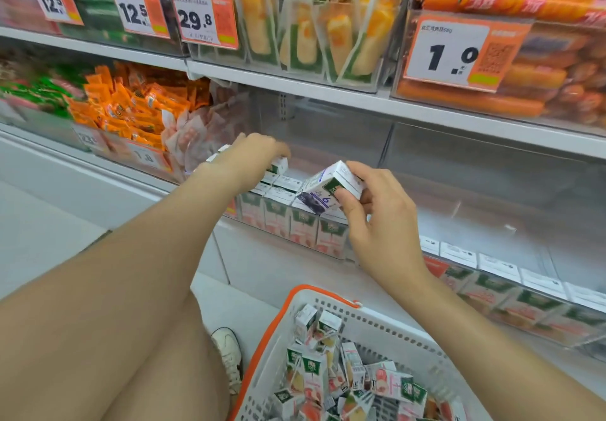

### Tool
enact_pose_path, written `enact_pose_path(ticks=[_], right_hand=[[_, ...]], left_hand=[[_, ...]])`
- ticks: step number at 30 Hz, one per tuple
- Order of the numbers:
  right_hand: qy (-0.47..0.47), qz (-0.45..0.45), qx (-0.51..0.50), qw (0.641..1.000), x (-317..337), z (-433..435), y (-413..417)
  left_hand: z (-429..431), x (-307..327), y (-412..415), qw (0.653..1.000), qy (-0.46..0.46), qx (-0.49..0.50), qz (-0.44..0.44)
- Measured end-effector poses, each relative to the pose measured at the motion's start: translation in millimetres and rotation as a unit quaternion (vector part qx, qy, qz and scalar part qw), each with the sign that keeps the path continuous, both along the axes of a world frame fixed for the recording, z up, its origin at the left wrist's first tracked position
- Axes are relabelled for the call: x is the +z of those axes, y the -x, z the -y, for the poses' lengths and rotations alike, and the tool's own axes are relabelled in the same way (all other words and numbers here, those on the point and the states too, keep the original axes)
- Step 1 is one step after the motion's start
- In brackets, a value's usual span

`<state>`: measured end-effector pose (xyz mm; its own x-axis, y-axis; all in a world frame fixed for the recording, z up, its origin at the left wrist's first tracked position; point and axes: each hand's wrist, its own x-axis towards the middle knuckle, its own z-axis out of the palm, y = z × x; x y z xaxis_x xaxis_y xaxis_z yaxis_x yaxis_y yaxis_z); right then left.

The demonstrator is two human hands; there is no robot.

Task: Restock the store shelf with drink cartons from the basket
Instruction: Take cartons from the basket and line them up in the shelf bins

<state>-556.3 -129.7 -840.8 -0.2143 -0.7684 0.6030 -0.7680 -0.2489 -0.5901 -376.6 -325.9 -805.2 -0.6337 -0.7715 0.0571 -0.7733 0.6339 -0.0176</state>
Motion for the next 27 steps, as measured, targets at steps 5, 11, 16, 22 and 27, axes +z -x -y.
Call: enact_pose_path(ticks=[5,11,16,22,27], right_hand=[[-0.012,0.0,0.002,1.0,-2.1,3.6,1.3],[-0.005,-0.01,-0.011,1.0,19.0,-9.5,8.8],[-0.046,0.035,-0.029,0.998,40.2,-39.9,33.1],[-0.084,0.173,-0.047,0.98,44.9,-88.4,71.1],[-0.172,0.059,-0.106,0.978,63.3,-130.1,114.0]], left_hand=[[0.6,-8.5,11.7,0.995,-0.032,0.031,0.086],[-47.2,11.8,25.0,0.989,-0.005,0.056,-0.139],[-143.3,34.3,48.9,0.899,-0.194,-0.075,-0.386],[-181.8,29.2,88.2,0.841,-0.34,-0.146,-0.394],[-223.8,25.0,139.7,0.794,-0.406,-0.203,-0.404]])
